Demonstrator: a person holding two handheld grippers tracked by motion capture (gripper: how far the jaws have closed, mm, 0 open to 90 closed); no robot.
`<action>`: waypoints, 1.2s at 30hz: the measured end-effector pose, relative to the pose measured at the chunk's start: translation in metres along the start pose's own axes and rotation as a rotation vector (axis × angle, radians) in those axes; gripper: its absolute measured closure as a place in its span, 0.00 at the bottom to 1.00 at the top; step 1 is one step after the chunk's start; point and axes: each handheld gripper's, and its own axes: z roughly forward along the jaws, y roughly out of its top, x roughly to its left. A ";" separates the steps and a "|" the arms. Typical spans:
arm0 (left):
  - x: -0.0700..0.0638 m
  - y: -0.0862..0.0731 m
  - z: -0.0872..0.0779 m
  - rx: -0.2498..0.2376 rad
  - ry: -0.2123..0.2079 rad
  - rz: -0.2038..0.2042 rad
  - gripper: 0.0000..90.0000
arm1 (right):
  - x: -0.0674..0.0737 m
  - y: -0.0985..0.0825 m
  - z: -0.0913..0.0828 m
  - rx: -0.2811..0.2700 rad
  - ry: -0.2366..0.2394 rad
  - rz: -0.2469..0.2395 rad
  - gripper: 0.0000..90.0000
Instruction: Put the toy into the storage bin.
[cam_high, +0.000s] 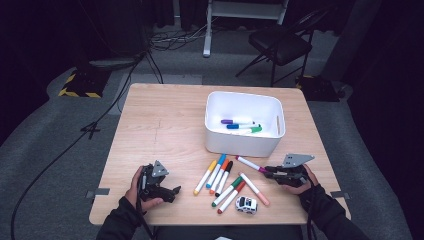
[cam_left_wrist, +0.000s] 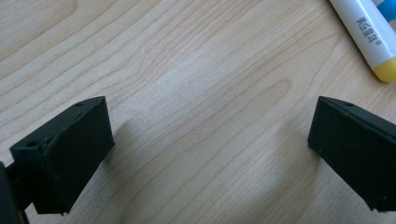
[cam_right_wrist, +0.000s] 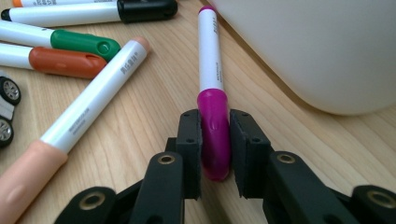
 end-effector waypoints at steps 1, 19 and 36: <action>0.000 0.000 0.000 0.001 0.000 0.000 0.00 | -0.001 -0.002 -0.003 -0.007 0.008 0.005 0.84; 0.000 0.000 0.000 0.002 -0.001 0.000 0.00 | 0.000 0.018 -0.064 -0.208 0.020 -0.032 0.84; 0.000 0.000 0.000 0.002 -0.001 0.000 0.00 | 0.009 0.066 -0.103 -0.310 0.061 -0.111 0.84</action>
